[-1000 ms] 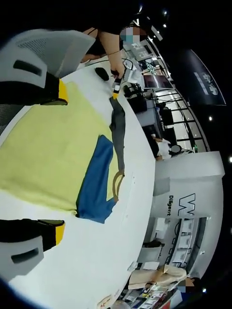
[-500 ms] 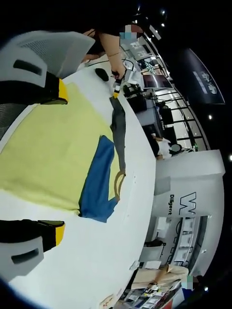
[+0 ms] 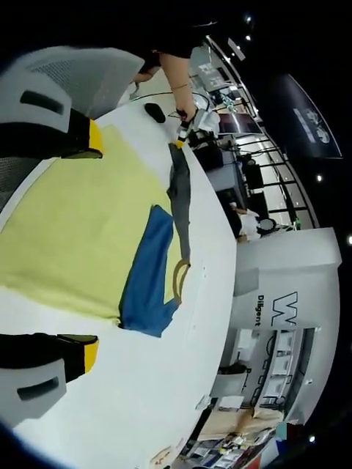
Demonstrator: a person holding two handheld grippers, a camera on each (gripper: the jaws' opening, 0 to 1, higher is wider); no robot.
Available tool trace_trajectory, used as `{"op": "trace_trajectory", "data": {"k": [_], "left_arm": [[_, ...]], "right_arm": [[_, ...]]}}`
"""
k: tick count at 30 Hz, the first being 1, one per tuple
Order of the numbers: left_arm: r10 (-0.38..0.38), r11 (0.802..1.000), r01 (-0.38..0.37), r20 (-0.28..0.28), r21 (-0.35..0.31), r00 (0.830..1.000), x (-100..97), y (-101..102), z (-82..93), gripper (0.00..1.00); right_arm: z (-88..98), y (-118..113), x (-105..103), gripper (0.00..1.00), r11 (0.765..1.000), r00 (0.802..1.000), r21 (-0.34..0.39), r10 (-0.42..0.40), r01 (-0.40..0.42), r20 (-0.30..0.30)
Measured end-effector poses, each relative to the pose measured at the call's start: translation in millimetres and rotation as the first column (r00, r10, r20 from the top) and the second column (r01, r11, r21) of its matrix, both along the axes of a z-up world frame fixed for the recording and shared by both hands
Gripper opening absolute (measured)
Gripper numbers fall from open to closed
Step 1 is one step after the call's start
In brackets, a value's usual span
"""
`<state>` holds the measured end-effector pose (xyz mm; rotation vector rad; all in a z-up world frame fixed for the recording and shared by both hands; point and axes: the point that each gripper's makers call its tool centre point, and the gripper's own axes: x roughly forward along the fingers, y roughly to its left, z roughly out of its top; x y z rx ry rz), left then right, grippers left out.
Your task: Fold the garment on the visible template until the final outline fits inside the template.
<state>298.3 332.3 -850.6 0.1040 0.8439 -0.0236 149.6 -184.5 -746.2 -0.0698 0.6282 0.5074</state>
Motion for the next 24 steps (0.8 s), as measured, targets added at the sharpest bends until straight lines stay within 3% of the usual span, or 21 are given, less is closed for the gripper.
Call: {"op": "trace_trajectory", "data": {"k": [24], "left_arm": [[-0.053,0.995,0.059,-0.073,0.081,0.996,27.6,26,1.0,0.02]], "right_arm": [[-1.3,-5,-3,0.99,1.0,1.0,-0.02,-0.006,0.006,-0.019]]}}
